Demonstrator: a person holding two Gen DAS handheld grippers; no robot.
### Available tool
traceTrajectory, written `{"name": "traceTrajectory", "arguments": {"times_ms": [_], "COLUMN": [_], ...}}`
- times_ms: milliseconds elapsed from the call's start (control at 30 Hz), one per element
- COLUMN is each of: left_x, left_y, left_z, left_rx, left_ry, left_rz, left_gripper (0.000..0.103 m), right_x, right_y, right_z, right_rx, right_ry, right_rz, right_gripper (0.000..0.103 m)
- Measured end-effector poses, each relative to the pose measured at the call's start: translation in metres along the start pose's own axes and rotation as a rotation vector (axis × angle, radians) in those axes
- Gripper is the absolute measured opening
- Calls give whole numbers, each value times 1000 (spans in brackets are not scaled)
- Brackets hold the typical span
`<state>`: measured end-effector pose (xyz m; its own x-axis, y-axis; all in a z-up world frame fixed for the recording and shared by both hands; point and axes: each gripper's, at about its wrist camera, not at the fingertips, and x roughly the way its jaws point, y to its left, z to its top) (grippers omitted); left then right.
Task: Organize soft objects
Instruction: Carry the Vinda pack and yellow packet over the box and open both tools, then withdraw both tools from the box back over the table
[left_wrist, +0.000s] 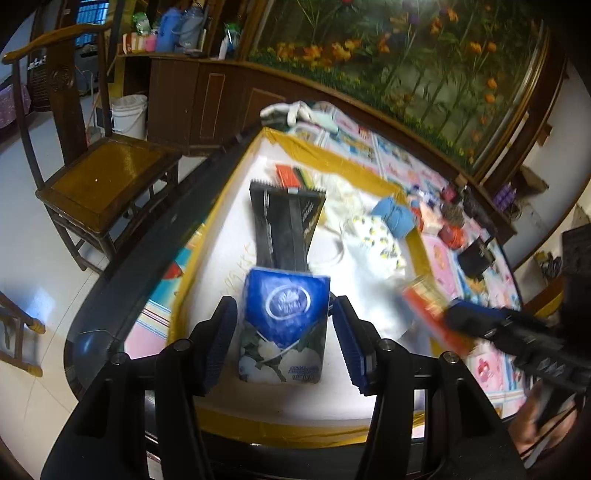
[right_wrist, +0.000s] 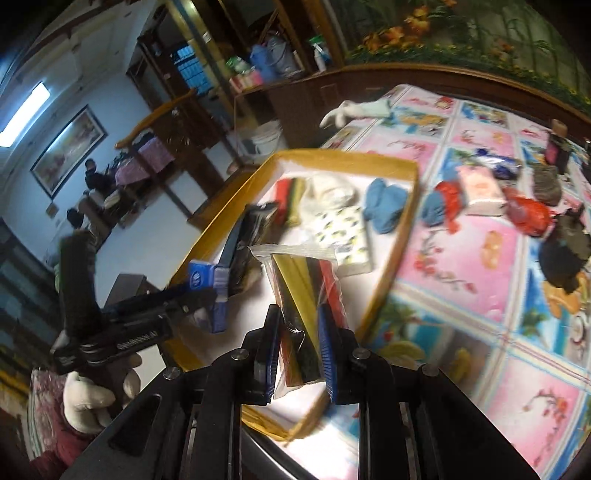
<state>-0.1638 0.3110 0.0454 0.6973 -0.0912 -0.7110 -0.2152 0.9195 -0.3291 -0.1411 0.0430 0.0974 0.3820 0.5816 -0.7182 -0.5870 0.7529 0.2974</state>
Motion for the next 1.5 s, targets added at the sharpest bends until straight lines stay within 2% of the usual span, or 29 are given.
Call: {"name": "traceTrajectory", "arguments": {"times_ms": [233,300,400,467,600,667,867,1200,1367,1500], "left_x": [-32,-37,-43,-44,-42,-39,-33,-14,2,31], "left_y": [-2,-6,-14,-20,-36,-45,-77,-123,-155,-186], "left_z": [0,0,-1,-3,-9,-11,-19,-27,-13,13], "left_rx": [-53,-59,-52,-42,-13,1,63,159,234,267], "left_ry": [-92,-105,-119,-118,-100,-86,-53,18,29,57], "left_rz": [-55,-66,-82,-89,-104,-113,-131,-134,-114,-121], "left_gripper": [58,59,59,59,60,60,60,60,60,60], "right_x": [31,39,33,21,-14,-34,-72,-103,-110,-109], "right_y": [20,20,13,6,-10,-21,-53,-119,-159,-182], "right_z": [3,4,2,-2,-14,-19,-36,-54,-56,-52], "right_rx": [-60,-44,-7,7,20,22,23,145,217,268], "right_ry": [52,68,34,-9,-115,-162,-239,-282,-303,-320], "right_rz": [-21,-8,33,37,-17,-67,-215,-361,-461,-500], "right_gripper": [22,38,52,57,76,82,89,89,89,89]}}
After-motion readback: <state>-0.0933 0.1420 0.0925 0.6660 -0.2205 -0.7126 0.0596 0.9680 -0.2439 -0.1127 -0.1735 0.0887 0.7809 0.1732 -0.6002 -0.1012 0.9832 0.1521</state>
